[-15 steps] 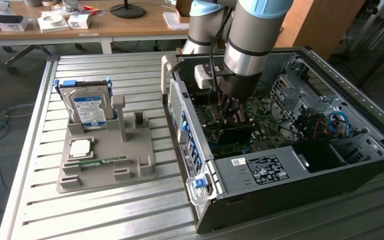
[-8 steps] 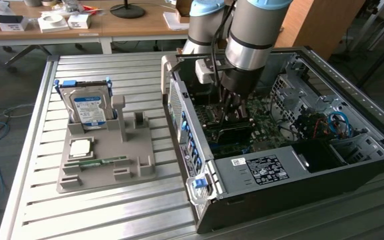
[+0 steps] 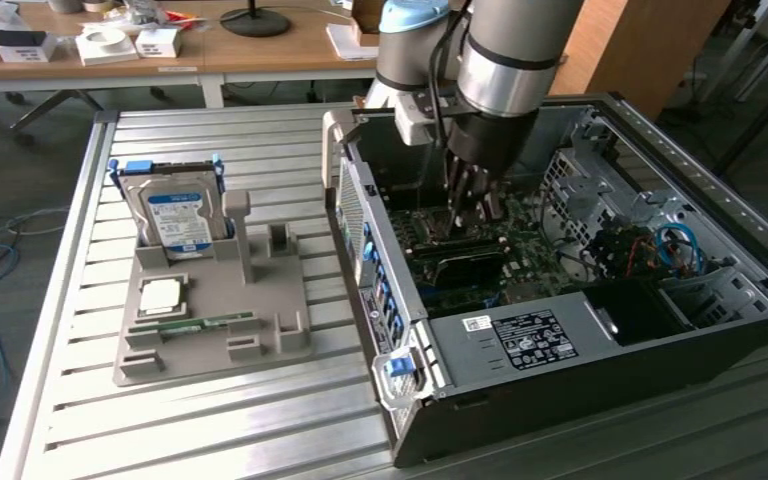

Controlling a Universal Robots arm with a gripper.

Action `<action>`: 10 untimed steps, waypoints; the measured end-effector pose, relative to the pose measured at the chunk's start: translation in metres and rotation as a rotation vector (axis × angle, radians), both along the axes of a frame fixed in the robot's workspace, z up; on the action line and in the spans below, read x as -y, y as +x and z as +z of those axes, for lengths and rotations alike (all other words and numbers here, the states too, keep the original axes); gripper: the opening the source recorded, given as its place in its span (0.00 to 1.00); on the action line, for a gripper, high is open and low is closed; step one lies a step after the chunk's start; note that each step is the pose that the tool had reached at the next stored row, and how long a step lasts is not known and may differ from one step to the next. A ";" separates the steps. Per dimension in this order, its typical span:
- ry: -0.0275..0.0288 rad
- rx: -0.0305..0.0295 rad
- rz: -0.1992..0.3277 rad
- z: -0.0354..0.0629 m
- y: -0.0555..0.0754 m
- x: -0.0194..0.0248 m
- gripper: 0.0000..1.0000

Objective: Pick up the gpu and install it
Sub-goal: 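Press down on the gpu until it lock into place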

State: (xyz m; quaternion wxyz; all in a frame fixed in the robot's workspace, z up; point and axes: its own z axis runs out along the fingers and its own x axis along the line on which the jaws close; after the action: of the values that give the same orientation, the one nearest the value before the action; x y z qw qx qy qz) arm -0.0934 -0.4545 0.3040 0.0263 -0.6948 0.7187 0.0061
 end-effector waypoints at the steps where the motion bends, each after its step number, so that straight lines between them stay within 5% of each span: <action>1: -0.0002 0.0000 0.000 0.0028 0.000 -0.0001 0.11; 2: -0.0004 -0.0001 0.000 0.0043 0.000 -0.0001 0.11; 3: -0.0021 0.0000 0.000 0.0199 0.000 -0.0001 0.11; 4: -0.0030 0.0001 0.000 0.0249 0.000 -0.0001 0.11; 10: -0.0030 0.0000 0.000 0.0250 0.018 -0.0001 0.11</action>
State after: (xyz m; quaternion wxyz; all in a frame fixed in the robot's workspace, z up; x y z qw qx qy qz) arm -0.0750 -0.4543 0.3290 0.0252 -0.6948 0.7187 0.0050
